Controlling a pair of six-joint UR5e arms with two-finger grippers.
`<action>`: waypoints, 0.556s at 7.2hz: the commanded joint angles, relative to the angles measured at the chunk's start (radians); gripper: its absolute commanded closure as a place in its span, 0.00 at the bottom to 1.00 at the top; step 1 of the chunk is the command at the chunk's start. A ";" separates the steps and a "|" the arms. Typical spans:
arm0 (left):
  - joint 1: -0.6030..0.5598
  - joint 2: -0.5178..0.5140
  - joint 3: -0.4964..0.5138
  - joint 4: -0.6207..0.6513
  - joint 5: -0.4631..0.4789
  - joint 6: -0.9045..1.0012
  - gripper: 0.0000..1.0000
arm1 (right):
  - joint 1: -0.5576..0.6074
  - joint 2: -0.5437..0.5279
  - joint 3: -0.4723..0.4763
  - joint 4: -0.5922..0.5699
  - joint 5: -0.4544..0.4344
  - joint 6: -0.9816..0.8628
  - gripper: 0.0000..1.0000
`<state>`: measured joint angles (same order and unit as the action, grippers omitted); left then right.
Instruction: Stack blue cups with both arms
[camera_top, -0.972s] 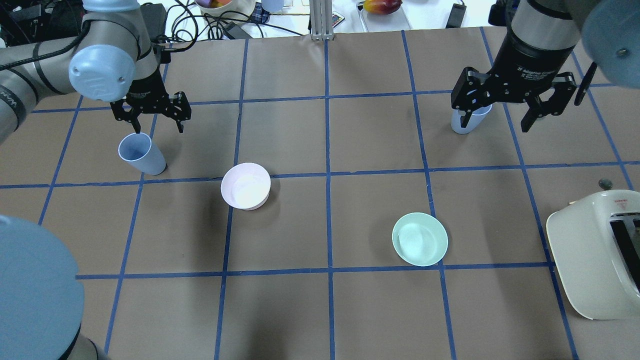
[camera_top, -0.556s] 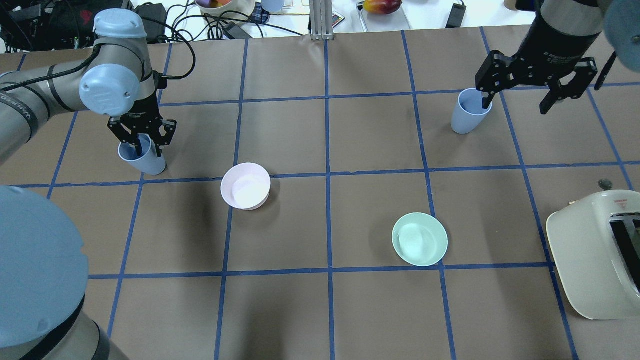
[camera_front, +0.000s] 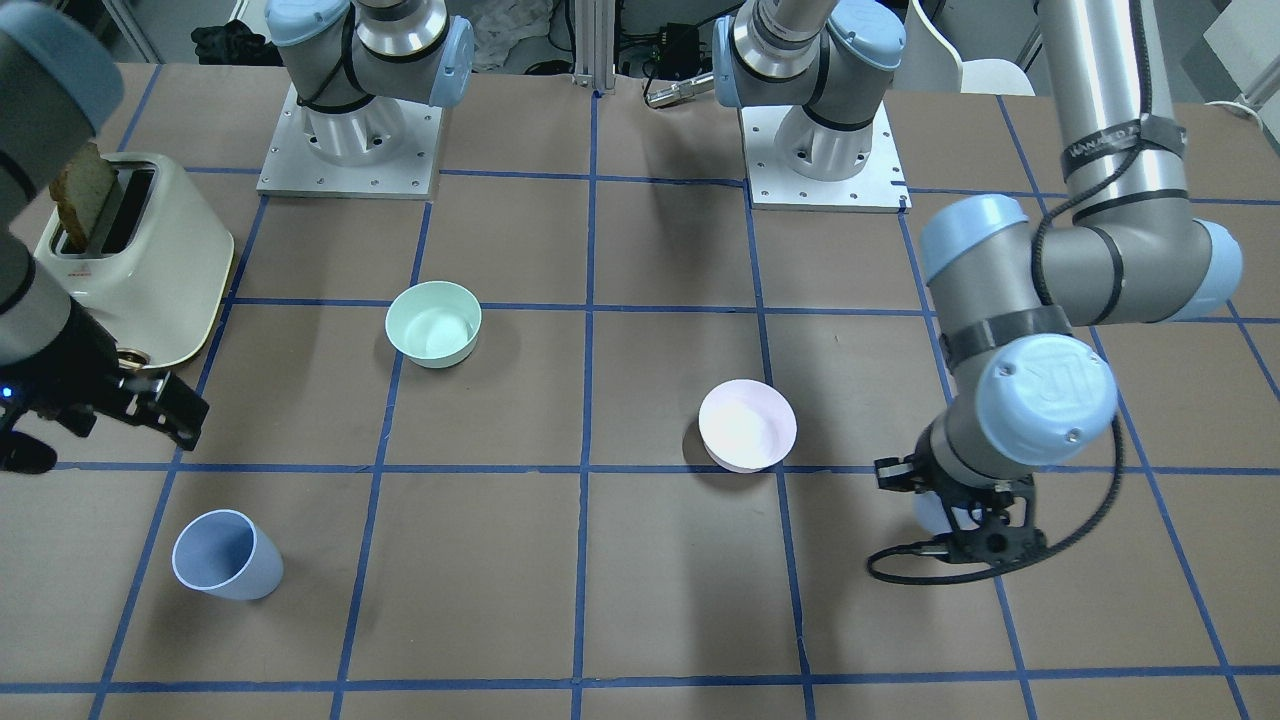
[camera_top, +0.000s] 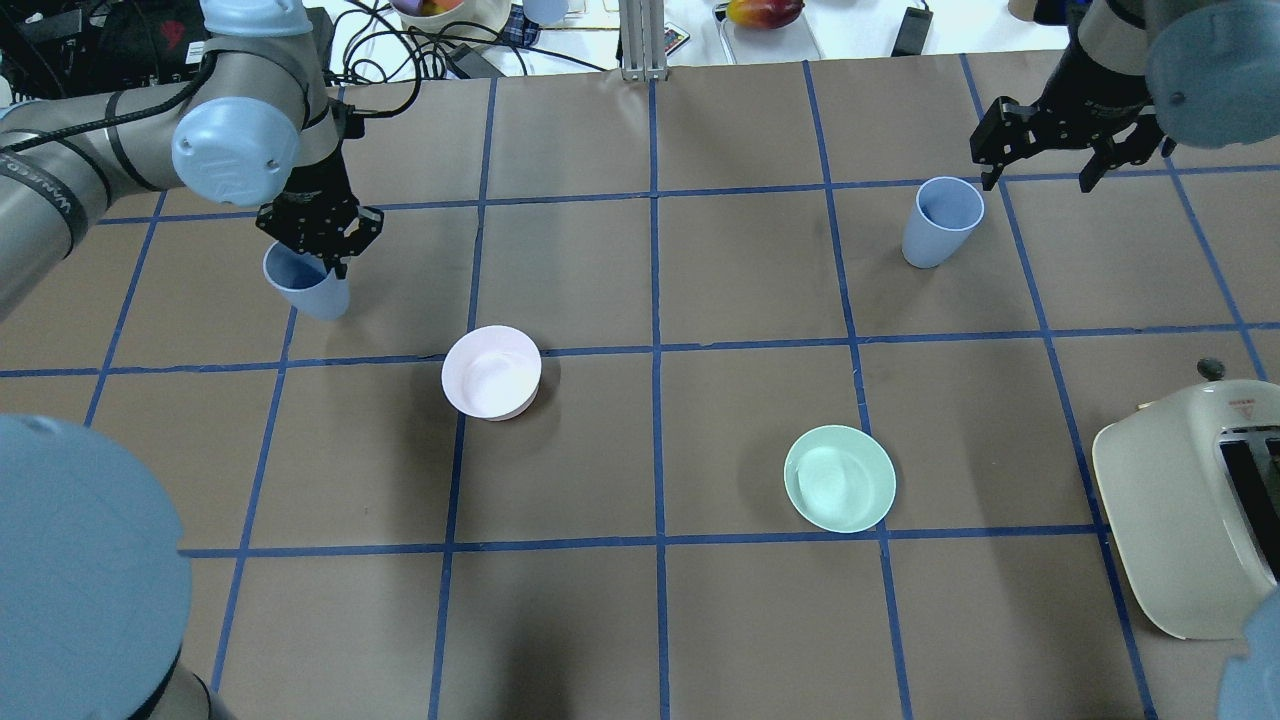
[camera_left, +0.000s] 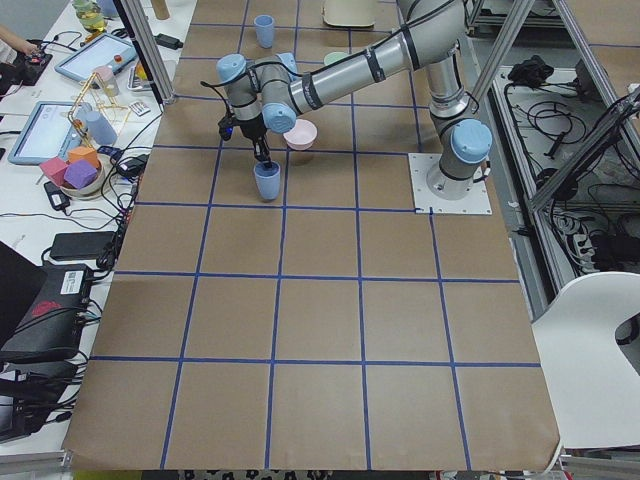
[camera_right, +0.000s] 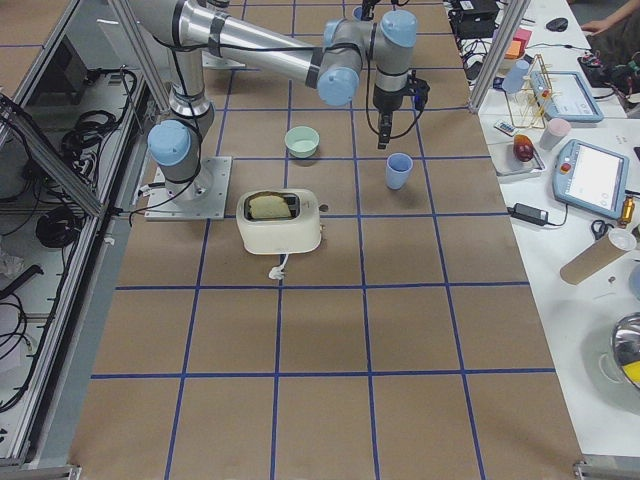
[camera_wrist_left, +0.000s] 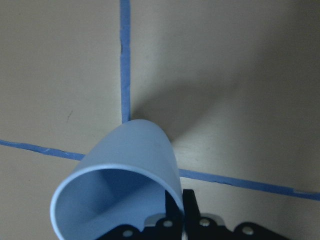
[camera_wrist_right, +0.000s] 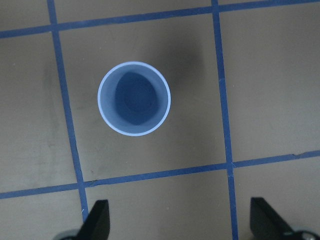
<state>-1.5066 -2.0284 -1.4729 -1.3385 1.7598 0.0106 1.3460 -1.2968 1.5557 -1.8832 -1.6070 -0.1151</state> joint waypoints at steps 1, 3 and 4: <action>-0.154 0.004 0.165 -0.089 -0.141 -0.201 1.00 | -0.008 0.118 -0.002 -0.144 0.001 0.000 0.00; -0.321 0.000 0.253 -0.159 -0.239 -0.497 1.00 | -0.010 0.168 0.003 -0.165 0.002 0.012 0.00; -0.433 -0.009 0.223 -0.163 -0.240 -0.626 1.00 | -0.010 0.188 0.000 -0.165 0.004 0.012 0.00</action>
<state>-1.8085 -2.0297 -1.2434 -1.4874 1.5412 -0.4420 1.3367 -1.1373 1.5568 -2.0416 -1.6044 -0.1044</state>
